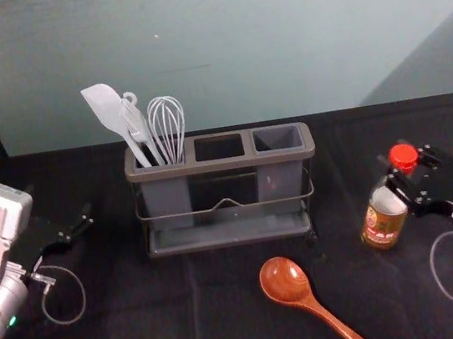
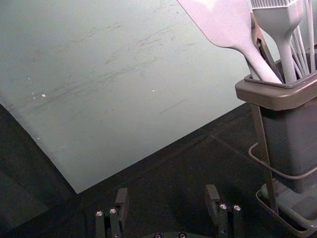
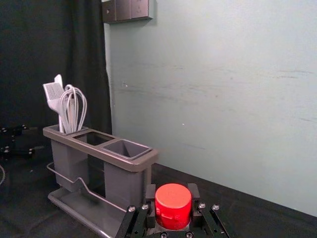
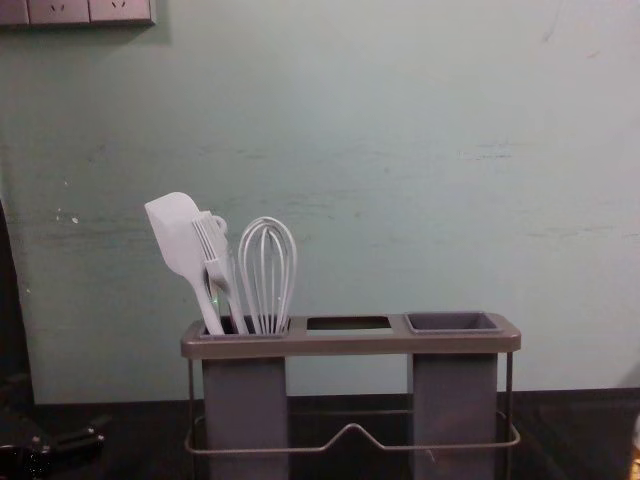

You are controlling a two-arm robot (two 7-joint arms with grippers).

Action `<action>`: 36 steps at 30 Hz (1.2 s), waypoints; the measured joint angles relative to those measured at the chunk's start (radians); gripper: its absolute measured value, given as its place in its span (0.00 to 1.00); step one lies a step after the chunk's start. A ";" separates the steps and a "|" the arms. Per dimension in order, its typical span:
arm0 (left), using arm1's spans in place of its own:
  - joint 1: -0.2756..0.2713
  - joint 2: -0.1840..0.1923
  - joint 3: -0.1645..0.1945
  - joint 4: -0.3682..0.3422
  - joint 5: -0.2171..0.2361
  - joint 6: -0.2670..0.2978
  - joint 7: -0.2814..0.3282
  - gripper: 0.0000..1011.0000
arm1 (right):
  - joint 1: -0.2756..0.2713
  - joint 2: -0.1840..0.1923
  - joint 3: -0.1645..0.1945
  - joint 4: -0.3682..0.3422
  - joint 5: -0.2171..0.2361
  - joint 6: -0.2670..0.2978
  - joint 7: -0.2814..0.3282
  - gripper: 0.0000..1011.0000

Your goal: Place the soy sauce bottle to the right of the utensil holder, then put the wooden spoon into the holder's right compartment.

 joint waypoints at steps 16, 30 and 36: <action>0.000 0.000 0.000 0.000 0.000 0.000 0.000 1.00 | 0.193 -0.097 -0.092 0.175 -0.047 -0.036 0.027 0.38; 0.000 0.000 0.000 0.000 0.000 0.000 0.000 1.00 | 0.261 -0.144 -0.097 0.267 -0.011 -0.071 0.050 0.38; 0.000 0.000 0.000 0.000 0.000 0.000 0.000 1.00 | 0.259 -0.141 -0.097 0.269 -0.012 -0.068 0.049 0.38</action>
